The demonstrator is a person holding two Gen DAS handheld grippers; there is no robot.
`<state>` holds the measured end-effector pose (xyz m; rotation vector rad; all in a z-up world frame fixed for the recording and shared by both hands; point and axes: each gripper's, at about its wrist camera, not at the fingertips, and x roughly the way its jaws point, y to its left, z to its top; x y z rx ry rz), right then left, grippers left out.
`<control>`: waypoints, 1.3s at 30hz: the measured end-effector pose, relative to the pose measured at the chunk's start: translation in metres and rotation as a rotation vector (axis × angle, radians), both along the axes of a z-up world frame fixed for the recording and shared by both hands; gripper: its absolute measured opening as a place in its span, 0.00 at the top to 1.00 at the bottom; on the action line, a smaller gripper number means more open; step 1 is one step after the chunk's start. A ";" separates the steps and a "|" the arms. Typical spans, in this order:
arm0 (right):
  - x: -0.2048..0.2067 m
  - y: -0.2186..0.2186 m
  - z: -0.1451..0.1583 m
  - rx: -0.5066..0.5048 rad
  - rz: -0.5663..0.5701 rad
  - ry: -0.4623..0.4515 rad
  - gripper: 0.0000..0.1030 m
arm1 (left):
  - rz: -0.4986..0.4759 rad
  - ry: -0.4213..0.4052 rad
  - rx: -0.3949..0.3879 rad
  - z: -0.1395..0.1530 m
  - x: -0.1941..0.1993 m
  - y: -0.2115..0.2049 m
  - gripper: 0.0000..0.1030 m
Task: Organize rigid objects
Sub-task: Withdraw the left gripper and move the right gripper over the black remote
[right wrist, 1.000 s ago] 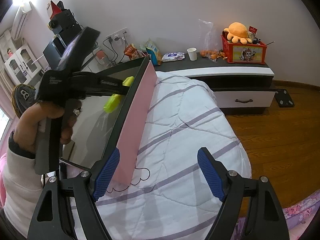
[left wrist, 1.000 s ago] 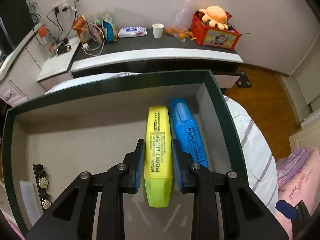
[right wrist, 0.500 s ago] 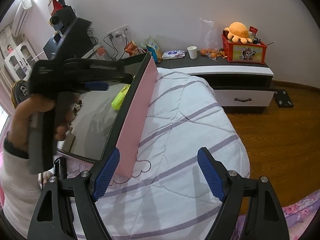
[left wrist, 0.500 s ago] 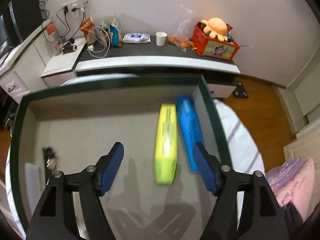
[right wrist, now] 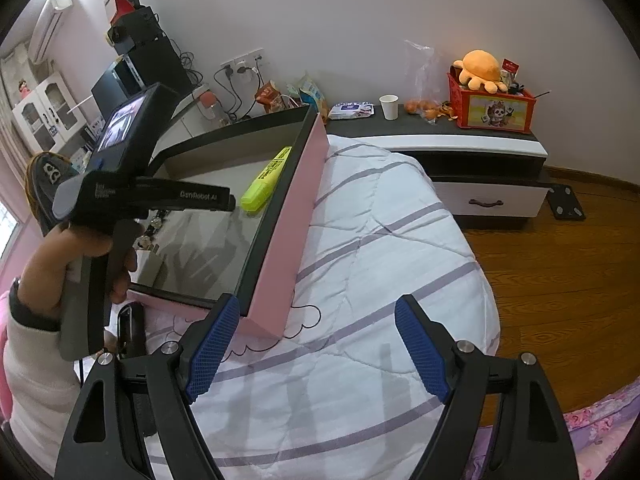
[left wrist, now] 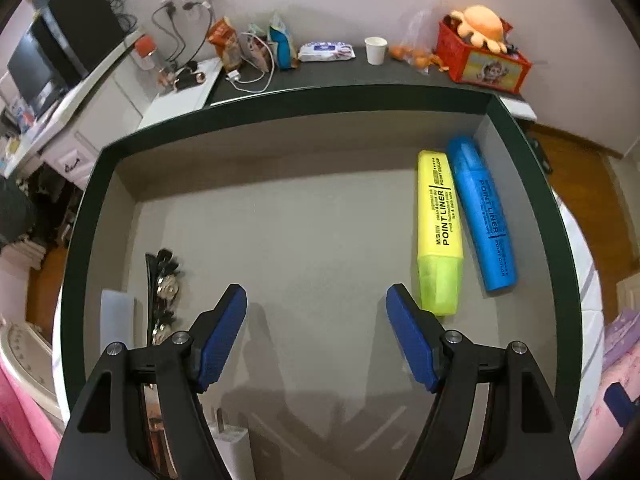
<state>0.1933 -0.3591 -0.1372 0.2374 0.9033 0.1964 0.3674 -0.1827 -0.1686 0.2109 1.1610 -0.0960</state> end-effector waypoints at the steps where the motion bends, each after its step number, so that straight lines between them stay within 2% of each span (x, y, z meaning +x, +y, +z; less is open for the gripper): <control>1: 0.000 0.000 0.000 0.000 0.000 0.001 0.21 | -0.007 -0.004 0.007 0.000 0.001 -0.003 0.27; 2: 0.000 0.000 0.000 0.001 0.000 0.001 0.21 | -0.012 -0.001 0.012 -0.001 0.003 -0.004 0.24; 11: 0.001 -0.001 -0.002 -0.007 -0.006 0.017 0.21 | -0.068 -0.001 0.030 0.002 0.001 -0.020 0.24; 17: -0.001 -0.002 -0.002 -0.015 -0.012 0.025 0.21 | -0.066 0.003 -0.001 0.006 -0.001 -0.014 0.24; 19: -0.003 -0.003 -0.002 -0.015 -0.018 0.024 0.21 | -0.052 -0.017 -0.048 0.015 -0.011 -0.003 0.24; 21: -0.005 -0.003 -0.001 -0.017 -0.020 0.024 0.21 | -0.047 -0.049 -0.090 0.028 -0.026 0.010 0.23; 25: -0.011 -0.001 0.007 -0.021 -0.029 0.009 0.21 | -0.037 -0.124 -0.192 0.056 -0.072 0.047 0.05; 29: -0.022 0.008 0.020 -0.028 -0.021 -0.016 0.21 | -0.022 -0.188 -0.269 0.078 -0.122 0.089 0.04; 33: -0.035 0.024 0.030 -0.037 -0.002 -0.034 0.21 | -0.009 -0.240 -0.286 0.088 -0.169 0.119 0.01; 39: -0.059 0.058 0.034 -0.056 0.049 -0.044 0.21 | -0.036 -0.255 -0.235 0.084 -0.223 0.141 0.01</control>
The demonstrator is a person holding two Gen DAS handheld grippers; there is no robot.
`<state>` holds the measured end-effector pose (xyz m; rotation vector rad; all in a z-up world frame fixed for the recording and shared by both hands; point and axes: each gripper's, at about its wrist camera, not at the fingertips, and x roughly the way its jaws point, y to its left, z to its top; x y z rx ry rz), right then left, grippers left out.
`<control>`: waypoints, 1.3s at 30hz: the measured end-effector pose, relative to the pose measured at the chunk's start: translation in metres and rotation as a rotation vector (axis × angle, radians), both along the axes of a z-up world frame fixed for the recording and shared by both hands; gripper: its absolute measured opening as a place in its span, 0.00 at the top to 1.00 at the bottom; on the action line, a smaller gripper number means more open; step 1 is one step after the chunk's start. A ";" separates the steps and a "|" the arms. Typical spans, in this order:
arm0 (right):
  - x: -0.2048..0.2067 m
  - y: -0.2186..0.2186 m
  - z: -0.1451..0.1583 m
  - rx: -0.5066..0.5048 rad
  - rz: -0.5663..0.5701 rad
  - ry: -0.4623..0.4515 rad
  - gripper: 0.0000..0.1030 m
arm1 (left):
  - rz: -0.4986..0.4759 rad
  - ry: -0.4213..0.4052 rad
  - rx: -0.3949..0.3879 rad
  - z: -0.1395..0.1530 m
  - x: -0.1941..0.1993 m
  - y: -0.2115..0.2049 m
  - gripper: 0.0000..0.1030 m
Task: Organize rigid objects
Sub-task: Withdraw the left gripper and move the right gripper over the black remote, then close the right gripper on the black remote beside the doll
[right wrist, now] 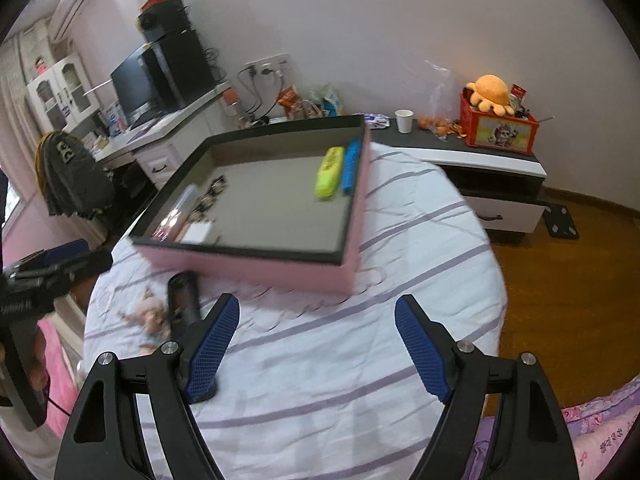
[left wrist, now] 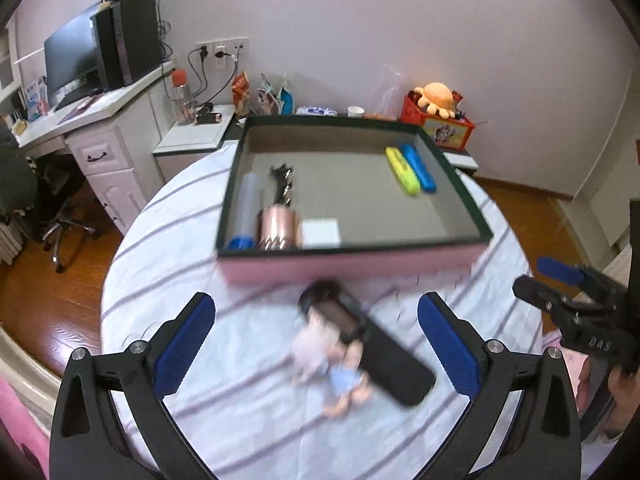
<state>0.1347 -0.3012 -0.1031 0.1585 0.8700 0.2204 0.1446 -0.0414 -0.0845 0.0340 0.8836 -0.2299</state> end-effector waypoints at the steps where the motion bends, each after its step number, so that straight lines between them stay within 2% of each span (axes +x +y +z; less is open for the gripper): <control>1: -0.003 0.007 -0.001 -0.004 0.008 0.005 0.21 | -0.004 -0.006 0.007 -0.001 -0.007 0.003 0.01; 5: -0.015 0.030 -0.006 -0.025 0.041 0.021 0.21 | -0.035 0.007 0.013 -0.011 -0.027 0.012 0.01; 17: -0.036 0.084 -0.023 -0.139 0.097 0.053 0.21 | -0.048 0.055 -0.003 -0.035 -0.051 0.034 0.01; 22: -0.036 0.107 -0.039 -0.190 0.171 0.070 0.21 | -0.049 0.068 -0.012 -0.045 -0.056 0.043 0.01; 27: -0.034 0.136 -0.055 -0.321 0.241 0.055 0.21 | -0.050 0.101 -0.001 -0.058 -0.055 0.046 0.01; 31: -0.028 0.148 -0.066 -0.375 0.270 0.050 0.21 | -0.053 0.111 -0.006 -0.062 -0.055 0.048 0.01; 37: -0.025 0.151 -0.070 -0.379 0.323 0.011 0.22 | -0.051 0.113 -0.011 -0.062 -0.054 0.051 0.01; 39: -0.025 0.150 -0.072 -0.362 0.337 0.017 0.27 | -0.052 0.119 -0.011 -0.063 -0.053 0.051 0.01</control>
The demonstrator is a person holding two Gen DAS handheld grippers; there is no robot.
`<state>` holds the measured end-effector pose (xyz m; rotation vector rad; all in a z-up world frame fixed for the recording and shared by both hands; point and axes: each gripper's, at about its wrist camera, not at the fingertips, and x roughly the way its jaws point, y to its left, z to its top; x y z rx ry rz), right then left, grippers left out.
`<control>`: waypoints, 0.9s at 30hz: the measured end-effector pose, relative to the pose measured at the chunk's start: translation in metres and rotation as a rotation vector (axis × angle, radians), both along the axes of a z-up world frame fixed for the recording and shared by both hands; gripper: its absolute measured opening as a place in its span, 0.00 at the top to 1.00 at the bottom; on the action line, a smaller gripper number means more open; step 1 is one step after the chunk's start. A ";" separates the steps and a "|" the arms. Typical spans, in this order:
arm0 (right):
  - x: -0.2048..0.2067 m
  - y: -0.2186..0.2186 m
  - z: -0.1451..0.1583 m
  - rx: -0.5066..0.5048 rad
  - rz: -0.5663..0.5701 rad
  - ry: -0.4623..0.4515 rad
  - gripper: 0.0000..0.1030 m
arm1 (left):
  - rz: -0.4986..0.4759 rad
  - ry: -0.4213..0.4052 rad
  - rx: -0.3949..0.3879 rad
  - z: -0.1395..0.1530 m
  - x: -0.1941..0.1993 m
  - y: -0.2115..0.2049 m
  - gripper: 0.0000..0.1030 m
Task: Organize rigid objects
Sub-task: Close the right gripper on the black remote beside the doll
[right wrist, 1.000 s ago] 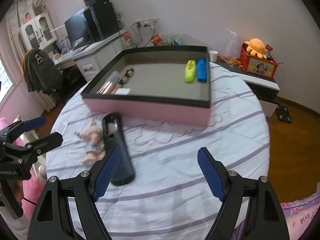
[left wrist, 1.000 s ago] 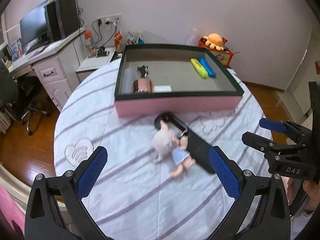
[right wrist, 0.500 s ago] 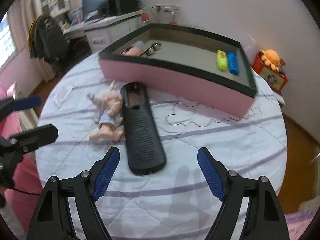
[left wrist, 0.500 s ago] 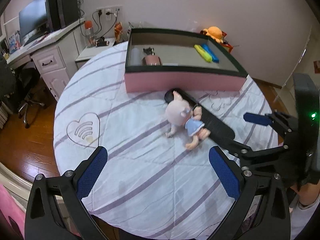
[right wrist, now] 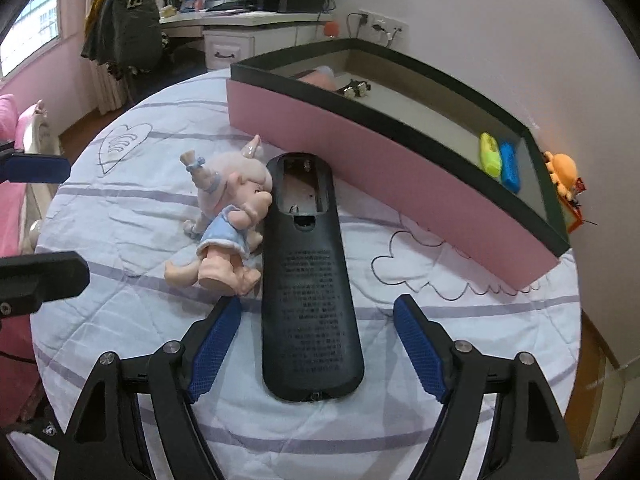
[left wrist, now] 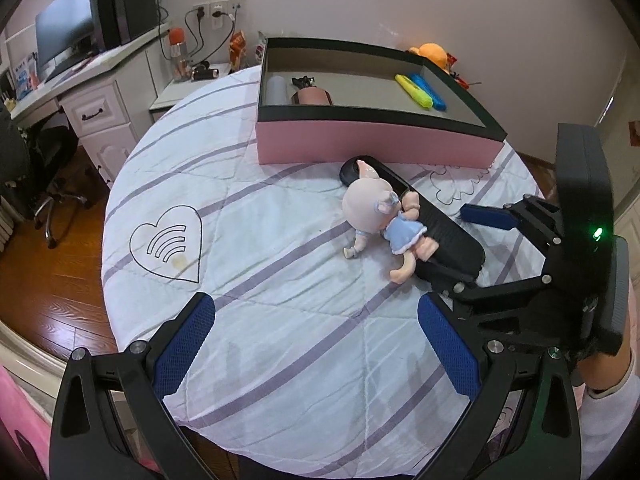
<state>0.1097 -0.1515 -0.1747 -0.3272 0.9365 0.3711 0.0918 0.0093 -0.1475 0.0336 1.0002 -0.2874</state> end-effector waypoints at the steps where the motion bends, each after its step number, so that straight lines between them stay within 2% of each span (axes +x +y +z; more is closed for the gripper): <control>1: 0.000 -0.004 0.000 0.036 0.002 0.014 0.31 | -0.001 0.004 0.001 -0.001 0.000 0.000 0.01; 4: 0.009 -0.021 0.001 0.164 -0.038 0.079 0.39 | -0.010 0.007 0.004 -0.002 -0.001 -0.003 0.01; 5: 0.011 -0.028 0.002 0.200 -0.057 0.090 0.45 | -0.014 0.009 0.004 -0.002 -0.001 -0.004 0.01; 7: 0.017 -0.049 0.004 0.334 -0.101 0.145 0.49 | -0.022 0.011 0.008 -0.003 -0.002 -0.008 0.01; 12: 0.012 -0.067 0.002 0.434 -0.136 0.198 0.50 | -0.053 0.015 0.017 -0.004 -0.006 -0.017 0.01; 14: 0.014 -0.075 0.001 0.507 -0.162 0.233 0.51 | -0.067 0.016 0.026 -0.003 -0.009 -0.020 0.01; 18: 0.017 -0.100 -0.013 0.747 -0.219 0.363 0.55 | -0.087 0.007 0.024 -0.001 -0.012 -0.026 0.01; 19: 0.017 -0.104 -0.015 0.762 -0.240 0.376 0.56 | -0.088 0.005 0.017 0.000 -0.013 -0.027 0.01; 20: 0.016 -0.105 -0.014 0.724 -0.257 0.356 0.62 | -0.087 0.003 0.013 0.000 -0.013 -0.027 0.01; 21: 0.012 -0.100 -0.007 0.627 -0.263 0.305 0.61 | -0.088 0.005 0.011 -0.001 -0.013 -0.028 0.01; 22: 0.007 -0.091 0.001 0.548 -0.243 0.265 0.57 | -0.090 0.011 0.017 -0.002 -0.012 -0.029 0.01; 24: 0.000 -0.073 0.013 0.431 -0.205 0.182 0.32 | -0.083 0.014 0.029 -0.004 -0.012 -0.029 0.01; 26: 0.004 -0.058 0.015 0.326 -0.165 0.153 0.31 | -0.084 0.017 0.026 -0.005 -0.013 -0.029 0.01; 27: 0.009 -0.055 0.012 0.312 -0.150 0.165 0.31 | -0.085 0.019 0.025 -0.005 -0.013 -0.028 0.01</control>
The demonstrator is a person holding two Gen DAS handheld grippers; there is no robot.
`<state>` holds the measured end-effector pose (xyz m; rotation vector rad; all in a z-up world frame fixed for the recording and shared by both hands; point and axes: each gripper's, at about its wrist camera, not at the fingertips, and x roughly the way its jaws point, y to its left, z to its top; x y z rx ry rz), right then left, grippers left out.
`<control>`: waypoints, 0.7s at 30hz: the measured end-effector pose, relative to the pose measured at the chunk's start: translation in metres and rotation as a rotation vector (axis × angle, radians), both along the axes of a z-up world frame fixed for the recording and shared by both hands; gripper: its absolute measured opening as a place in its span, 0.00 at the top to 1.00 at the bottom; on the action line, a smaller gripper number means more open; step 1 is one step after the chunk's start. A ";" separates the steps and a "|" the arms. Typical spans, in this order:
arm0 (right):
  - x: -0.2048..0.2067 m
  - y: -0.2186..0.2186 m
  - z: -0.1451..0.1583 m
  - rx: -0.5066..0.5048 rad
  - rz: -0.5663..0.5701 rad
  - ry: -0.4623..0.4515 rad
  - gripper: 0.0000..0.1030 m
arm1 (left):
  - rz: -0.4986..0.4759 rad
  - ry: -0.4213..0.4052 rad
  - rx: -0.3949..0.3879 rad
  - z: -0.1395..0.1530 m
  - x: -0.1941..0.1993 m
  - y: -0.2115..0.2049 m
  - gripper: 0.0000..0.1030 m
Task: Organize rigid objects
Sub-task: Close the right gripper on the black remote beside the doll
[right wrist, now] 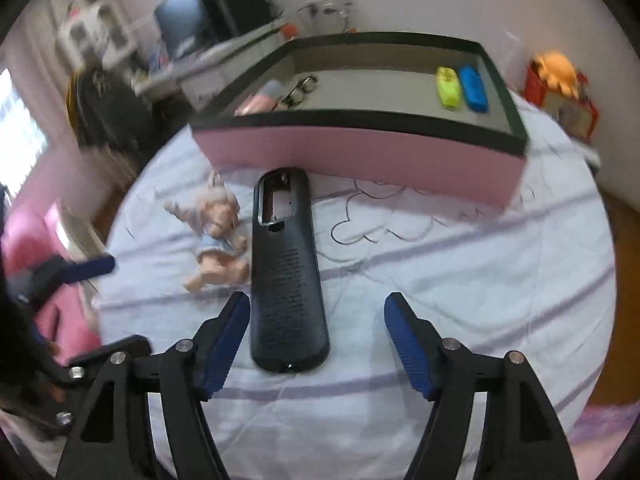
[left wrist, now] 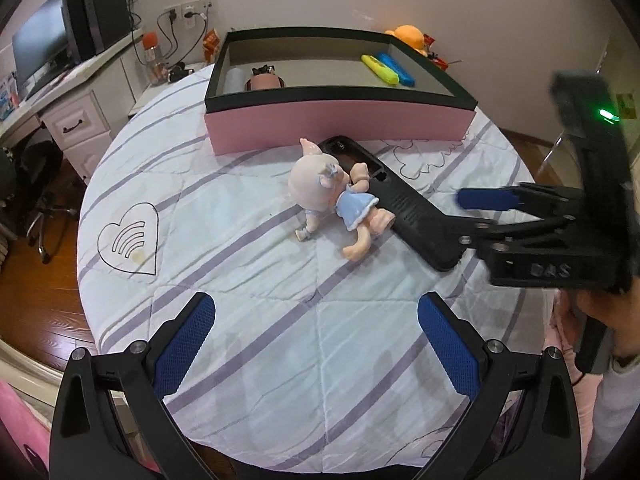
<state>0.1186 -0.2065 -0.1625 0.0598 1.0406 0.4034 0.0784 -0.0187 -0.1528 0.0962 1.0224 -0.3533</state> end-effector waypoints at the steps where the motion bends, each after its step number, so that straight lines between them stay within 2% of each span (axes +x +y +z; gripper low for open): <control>1: 0.004 0.000 -0.003 0.018 0.014 0.022 0.31 | 0.002 0.000 0.001 0.000 -0.001 0.001 0.01; 4: 0.014 0.003 -0.009 0.058 0.061 0.053 0.32 | 0.009 0.001 0.002 -0.001 -0.001 0.005 0.01; 5: 0.017 0.005 -0.008 0.045 0.073 0.052 0.40 | 0.015 0.000 0.001 -0.001 0.000 0.006 0.01; 6: 0.021 0.008 -0.007 0.020 0.087 0.048 0.52 | 0.017 0.001 -0.003 -0.001 0.000 0.007 0.01; 8: 0.025 0.014 -0.005 0.024 0.132 0.046 0.66 | 0.020 0.002 -0.011 -0.001 0.001 0.010 0.01; 11: 0.014 0.034 0.005 -0.146 0.198 -0.011 0.67 | 0.021 0.002 -0.018 -0.001 0.003 0.012 0.01; 16: -0.013 0.071 0.014 -0.503 0.292 -0.120 0.68 | 0.030 0.009 -0.029 -0.004 0.005 0.014 0.01; 19: -0.031 0.085 0.013 -0.591 0.313 -0.157 0.68 | 0.042 0.012 -0.028 -0.007 0.006 0.018 0.01; 21: -0.037 0.086 0.017 -0.565 0.302 -0.148 0.68 | 0.046 0.012 -0.028 -0.007 0.004 0.022 0.01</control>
